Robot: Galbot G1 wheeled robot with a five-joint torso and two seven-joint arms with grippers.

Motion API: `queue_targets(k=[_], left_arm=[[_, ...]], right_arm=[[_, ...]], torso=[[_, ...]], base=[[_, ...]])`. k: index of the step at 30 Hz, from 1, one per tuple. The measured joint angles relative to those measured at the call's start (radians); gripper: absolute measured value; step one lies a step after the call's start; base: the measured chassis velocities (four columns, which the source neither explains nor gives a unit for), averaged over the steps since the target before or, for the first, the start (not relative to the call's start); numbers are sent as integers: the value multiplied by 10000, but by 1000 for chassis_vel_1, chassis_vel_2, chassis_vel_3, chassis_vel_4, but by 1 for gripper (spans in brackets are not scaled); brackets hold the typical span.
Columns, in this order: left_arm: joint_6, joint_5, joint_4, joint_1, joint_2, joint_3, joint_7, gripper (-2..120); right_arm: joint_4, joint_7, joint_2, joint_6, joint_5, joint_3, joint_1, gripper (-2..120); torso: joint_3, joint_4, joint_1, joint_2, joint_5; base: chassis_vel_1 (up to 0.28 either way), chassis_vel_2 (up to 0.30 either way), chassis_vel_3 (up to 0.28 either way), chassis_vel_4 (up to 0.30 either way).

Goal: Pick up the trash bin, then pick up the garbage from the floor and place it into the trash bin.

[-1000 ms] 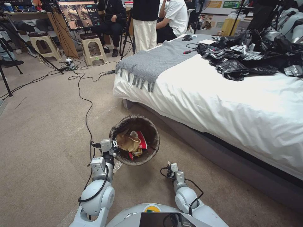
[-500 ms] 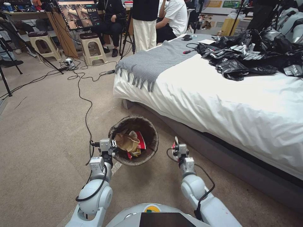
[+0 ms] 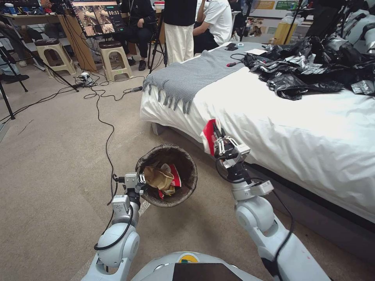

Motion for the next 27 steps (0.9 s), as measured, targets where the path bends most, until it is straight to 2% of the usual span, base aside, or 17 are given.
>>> queue_targets(k=[1,5,6,8,13,15,20,27], left_arm=[[0,0,0,0,0,0,0,2],[46,-18,8,34,96,70,0,2],[46,-18,8,34,96,70,0,2],[51,4,34,47,114,111,2,2],[50,145,103,103,73,215,11,2],[42,250,120,142,-4,277,19,2],[23,383,122,196,-145,370,38,2],[-11,429,65,285,-182,400,52,2]], right_arm=[[0,0,0,0,0,0,0,3],[1321,-1893,-757,730,1368,-453,-93,3],[1321,-1893,-757,730,1368,-453,-93,3],[1640,-2685,-1170,844,1572,-872,-101,3],[1561,-2981,-1415,754,1552,-1502,149,3],[1179,-3000,-1421,740,1415,-1843,368,3],[411,-3026,-1218,935,1054,-2365,284,3],[-447,-3033,-907,1049,956,-2588,589,3]], torso=[[0,0,0,0,0],[-1,-5,0,0,0],[-1,-5,0,0,0],[-1,-4,0,0,0],[-1,-3,0,0,0],[0,0,0,0,1],[0,-4,0,0,1],[0,-1,0,0,1]], base=[[0,0,0,0],[0,0,0,0],[0,0,0,0],[0,0,0,0],[0,0,0,0],[0,0,0,0],[0,0,0,0],[0,0,0,0]])
